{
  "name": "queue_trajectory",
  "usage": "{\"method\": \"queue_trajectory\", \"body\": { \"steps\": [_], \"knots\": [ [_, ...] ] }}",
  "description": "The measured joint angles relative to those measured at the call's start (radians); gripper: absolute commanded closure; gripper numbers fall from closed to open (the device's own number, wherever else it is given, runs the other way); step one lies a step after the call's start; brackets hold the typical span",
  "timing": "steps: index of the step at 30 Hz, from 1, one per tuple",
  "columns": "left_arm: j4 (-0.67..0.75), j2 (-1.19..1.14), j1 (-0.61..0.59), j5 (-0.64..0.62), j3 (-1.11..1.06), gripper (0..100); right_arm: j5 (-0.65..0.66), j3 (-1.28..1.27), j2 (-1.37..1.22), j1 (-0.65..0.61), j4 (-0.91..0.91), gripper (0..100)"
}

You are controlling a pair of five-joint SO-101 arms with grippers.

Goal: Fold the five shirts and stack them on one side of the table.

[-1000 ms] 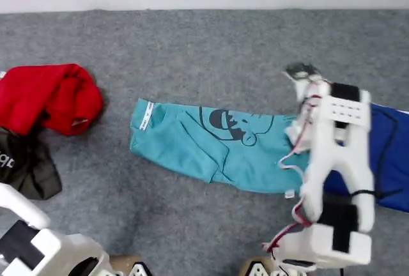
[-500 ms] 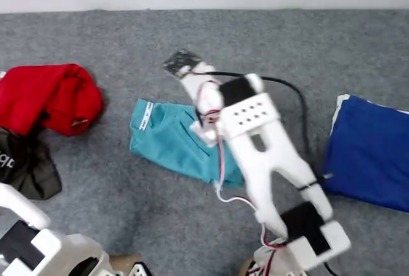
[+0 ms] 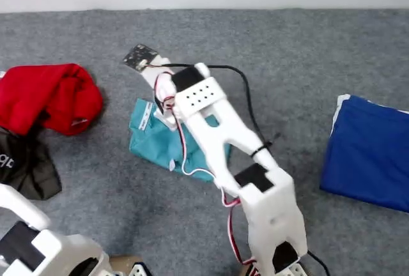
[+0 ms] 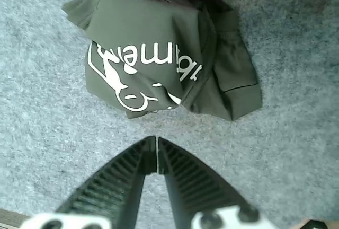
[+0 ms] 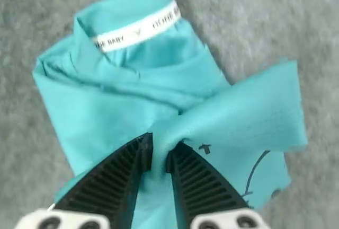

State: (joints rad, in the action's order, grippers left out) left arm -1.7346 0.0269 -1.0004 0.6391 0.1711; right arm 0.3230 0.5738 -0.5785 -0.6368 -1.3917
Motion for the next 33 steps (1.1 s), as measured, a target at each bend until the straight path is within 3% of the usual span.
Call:
{"method": "queue_trajectory", "body": {
  "steps": [5,8,12,16,24,33],
  "knots": [
    [0.002,0.046,0.0,0.0,-0.008,98,0.0,0.14,-0.101,-0.037,-0.037,78.6],
    [0.002,0.061,0.0,-0.002,-0.06,98,-0.011,0.235,-0.109,-0.063,-0.12,77.5],
    [0.002,0.081,0.0,-0.002,-0.126,98,-0.028,0.384,-0.109,-0.058,-0.281,81.7],
    [0.018,0.14,0.0,-0.002,-0.184,98,-0.014,0.451,-0.106,-0.002,-0.362,99.8],
    [0.055,0.256,0.0,-0.002,-0.265,98,0.029,0.204,-0.109,0.097,-0.362,98.8],
    [0.055,0.292,0.0,-0.002,-0.325,98,0.031,0.132,-0.193,-0.072,-0.282,98.8]
  ]
}}
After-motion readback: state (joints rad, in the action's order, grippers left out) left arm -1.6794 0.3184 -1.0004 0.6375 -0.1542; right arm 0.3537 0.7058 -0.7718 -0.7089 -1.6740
